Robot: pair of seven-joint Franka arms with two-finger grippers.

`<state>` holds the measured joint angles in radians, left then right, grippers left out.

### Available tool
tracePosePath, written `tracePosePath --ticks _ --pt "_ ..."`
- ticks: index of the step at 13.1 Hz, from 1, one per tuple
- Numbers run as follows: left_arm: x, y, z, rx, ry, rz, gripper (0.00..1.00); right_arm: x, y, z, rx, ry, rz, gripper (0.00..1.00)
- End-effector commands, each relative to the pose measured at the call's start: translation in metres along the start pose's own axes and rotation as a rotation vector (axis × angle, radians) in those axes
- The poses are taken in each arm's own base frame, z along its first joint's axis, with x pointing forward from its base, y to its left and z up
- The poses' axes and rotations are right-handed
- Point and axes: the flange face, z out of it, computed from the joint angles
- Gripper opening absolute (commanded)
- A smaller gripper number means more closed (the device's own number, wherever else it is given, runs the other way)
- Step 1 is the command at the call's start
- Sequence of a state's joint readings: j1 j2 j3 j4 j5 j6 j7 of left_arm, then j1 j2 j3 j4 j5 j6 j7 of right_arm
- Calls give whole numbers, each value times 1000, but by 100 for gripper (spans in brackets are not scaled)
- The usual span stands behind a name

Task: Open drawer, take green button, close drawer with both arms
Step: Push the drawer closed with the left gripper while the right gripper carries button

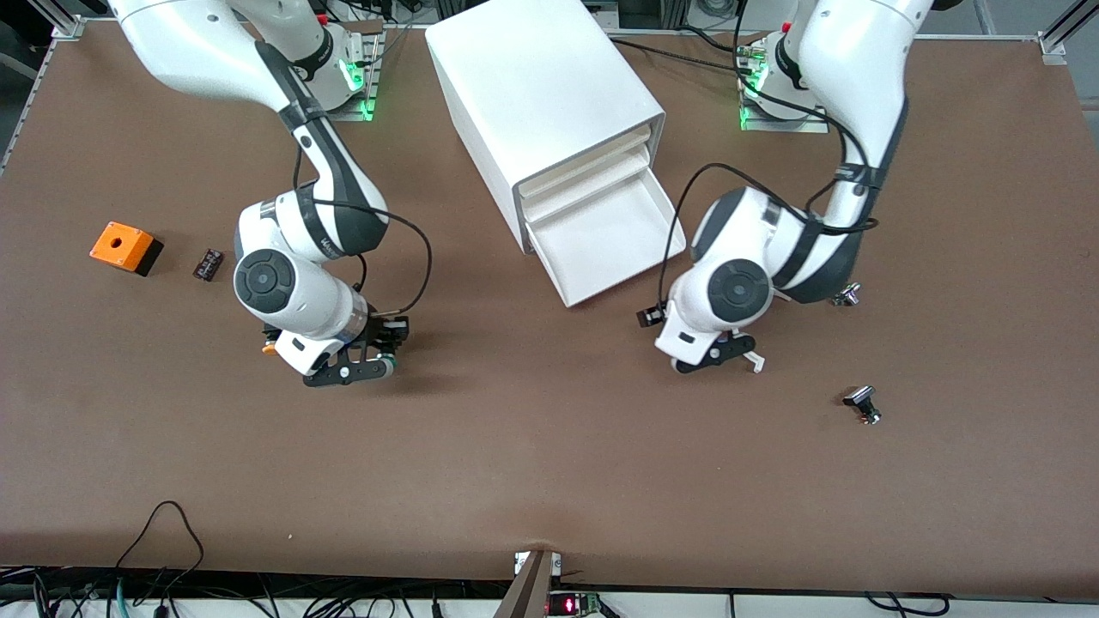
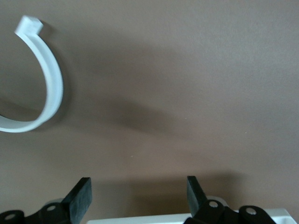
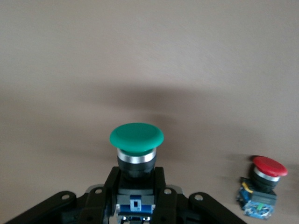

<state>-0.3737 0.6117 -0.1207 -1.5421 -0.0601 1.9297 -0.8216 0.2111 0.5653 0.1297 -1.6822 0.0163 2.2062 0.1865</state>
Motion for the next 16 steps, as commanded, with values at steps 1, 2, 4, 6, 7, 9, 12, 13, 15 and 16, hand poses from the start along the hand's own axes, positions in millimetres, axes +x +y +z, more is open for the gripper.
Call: tracePosePath --ticks 1,2,4,6,7,9,12,13,15,16 --pt "-34 1 22 16 51 -19 90 -21 26 18 -2 -10 9 0" --pt "-44 6 34 7 67 -35 90 -24 33 25 -7 -18 11 0" --pt "-59 14 50 -2 79 -55 91 -26 53 41 -16 -45 -5 0" --pt "-65 14 45 -2 80 -50 92 -25 74 54 -14 -61 4 0" --pt "-70 11 48 6 76 -48 93 -26 76 61 -14 -72 2 0" --pt "-88 12 49 13 61 -26 94 -27 78 68 -13 -86 10 13" --pt "-111 18 62 25 32 4 94 -26 76 68 -11 -88 20 73" --pt "-115 20 65 27 26 8 94 -25 75 66 -10 -83 20 100" --pt "-125 23 71 34 15 18 94 -14 71 42 -7 -36 6 100" --pt "-133 27 72 35 10 10 94 -9 69 21 -5 -1 -12 100"
